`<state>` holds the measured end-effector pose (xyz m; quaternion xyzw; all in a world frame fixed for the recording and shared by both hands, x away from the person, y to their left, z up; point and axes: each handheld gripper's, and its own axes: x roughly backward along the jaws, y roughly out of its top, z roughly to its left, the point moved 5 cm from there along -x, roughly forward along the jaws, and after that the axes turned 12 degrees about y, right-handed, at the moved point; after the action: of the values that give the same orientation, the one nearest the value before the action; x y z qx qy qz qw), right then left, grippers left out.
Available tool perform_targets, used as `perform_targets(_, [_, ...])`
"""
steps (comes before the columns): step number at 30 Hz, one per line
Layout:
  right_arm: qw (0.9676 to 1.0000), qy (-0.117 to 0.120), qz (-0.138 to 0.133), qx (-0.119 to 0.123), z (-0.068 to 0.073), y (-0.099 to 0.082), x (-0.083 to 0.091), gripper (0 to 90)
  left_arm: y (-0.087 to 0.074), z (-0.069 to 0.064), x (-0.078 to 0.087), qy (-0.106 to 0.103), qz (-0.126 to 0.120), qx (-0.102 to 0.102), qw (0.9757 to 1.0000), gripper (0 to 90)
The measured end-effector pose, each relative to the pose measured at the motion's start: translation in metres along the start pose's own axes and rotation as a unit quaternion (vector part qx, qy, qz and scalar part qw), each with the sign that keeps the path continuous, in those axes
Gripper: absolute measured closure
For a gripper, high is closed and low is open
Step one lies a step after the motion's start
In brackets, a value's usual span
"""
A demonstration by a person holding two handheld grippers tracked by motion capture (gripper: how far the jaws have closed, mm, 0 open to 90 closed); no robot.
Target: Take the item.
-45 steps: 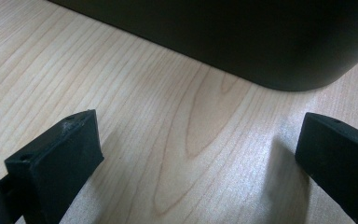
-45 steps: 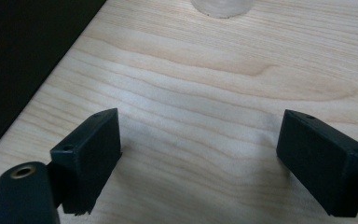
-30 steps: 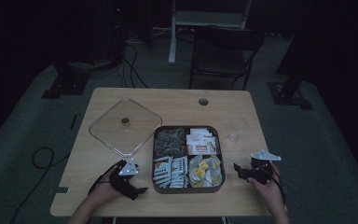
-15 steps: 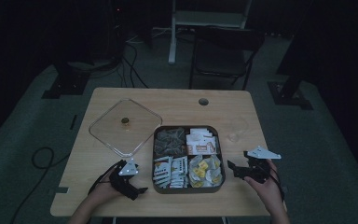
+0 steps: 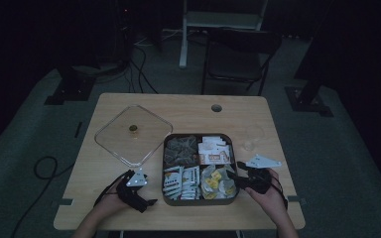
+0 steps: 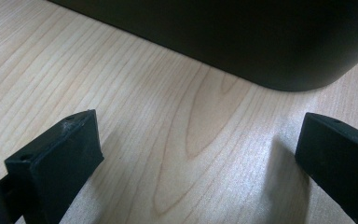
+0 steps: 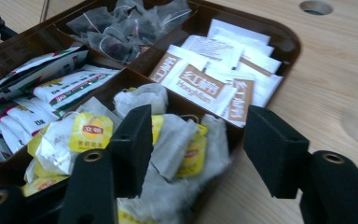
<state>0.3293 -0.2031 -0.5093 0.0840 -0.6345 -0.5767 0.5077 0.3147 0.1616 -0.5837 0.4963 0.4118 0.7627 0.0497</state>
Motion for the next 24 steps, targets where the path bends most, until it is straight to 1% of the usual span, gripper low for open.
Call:
perform_targets(1, [1.0000, 0.002, 0.000, 0.001, 0.000, 0.000, -0.003, 48.2, 0.000, 0.000, 0.000, 0.000, 0.000, 0.000, 1.0000, 0.7])
perform_targets(3, [1.0000, 0.006, 0.006, 0.005, 0.002, 0.000, -0.008, 50.8, 0.000, 0.000, 0.000, 0.000, 0.000, 0.000, 1.0000, 0.7])
perform_targets(4, [0.9999, 0.008, 0.009, 0.007, 0.002, -0.001, -0.010, 51.3, 0.000, 0.000, 0.000, 0.000, 0.000, 0.000, 1.0000, 0.7])
perform_targets(6, [0.9998, 0.016, 0.012, -0.001, 0.002, -0.003, -0.014, 52.9, 0.000, 0.000, 0.000, 0.000, 0.000, 0.000, 1.0000, 0.7])
perform_targets(7, [0.9997, 0.018, 0.015, -0.001, 0.002, -0.004, -0.016, 53.0, 0.000, 0.000, 0.000, 0.000, 0.000, 0.000, 1.0000, 0.7])
perform_targets(10, [0.9997, 0.018, 0.020, -0.002, 0.002, -0.005, -0.018, 53.8, 0.000, 0.000, 0.000, 0.000, 0.000, 0.000, 1.0000, 0.7])
perform_targets(11, [0.9993, 0.021, 0.031, 0.001, 0.002, -0.007, -0.021, 57.3, 0.000, 0.000, 0.000, 0.000, 0.000, 0.000, 1.0000, 0.7])
perform_targets(13, [0.9988, 0.022, 0.042, 0.007, 0.002, -0.010, -0.022, 62.5, 0.000, 0.000, 0.000, 0.000, 0.000, 0.000, 1.0000, 0.7])
perform_targets(14, [0.9985, 0.023, 0.048, 0.010, 0.002, -0.010, -0.023, 63.4, 0.000, 0.000, 0.000, 0.000, 0.000, 0.000, 1.0000, 0.7])
perform_targets(16, [0.9978, 0.026, 0.059, 0.013, 0.002, -0.012, -0.023, 70.8, 0.000, 0.000, 0.000, 0.000, 0.000, 0.000, 1.0000, 0.7])
perform_targets(17, [0.9978, 0.031, 0.057, 0.010, 0.002, -0.012, -0.023, 73.2, 0.000, 0.000, 0.000, 0.000, 0.000, 0.000, 1.0000, 0.7])
perform_targets(18, [0.9977, 0.037, 0.056, 0.003, 0.002, -0.011, -0.023, 79.8, 0.000, 0.000, 0.000, 0.000, 0.000, 0.000, 1.0000, 0.7])
perform_targets(19, [0.9974, 0.042, 0.058, 0.000, 0.003, -0.011, -0.022, 82.6, 0.000, 0.000, 0.000, 0.000, 0.000, 0.000, 1.0000, 0.7])
perform_targets(21, [0.9976, 0.038, 0.058, 0.002, 0.003, -0.010, -0.021, 85.9, 0.000, 0.000, 0.000, 0.000, 0.000, 0.000, 1.0000, 0.7])
perform_targets(24, [0.9976, 0.038, 0.057, -0.003, 0.003, -0.008, -0.018, 87.3, 0.000, 0.000, 0.000, 0.000, 0.000, 0.000, 1.0000, 0.7])
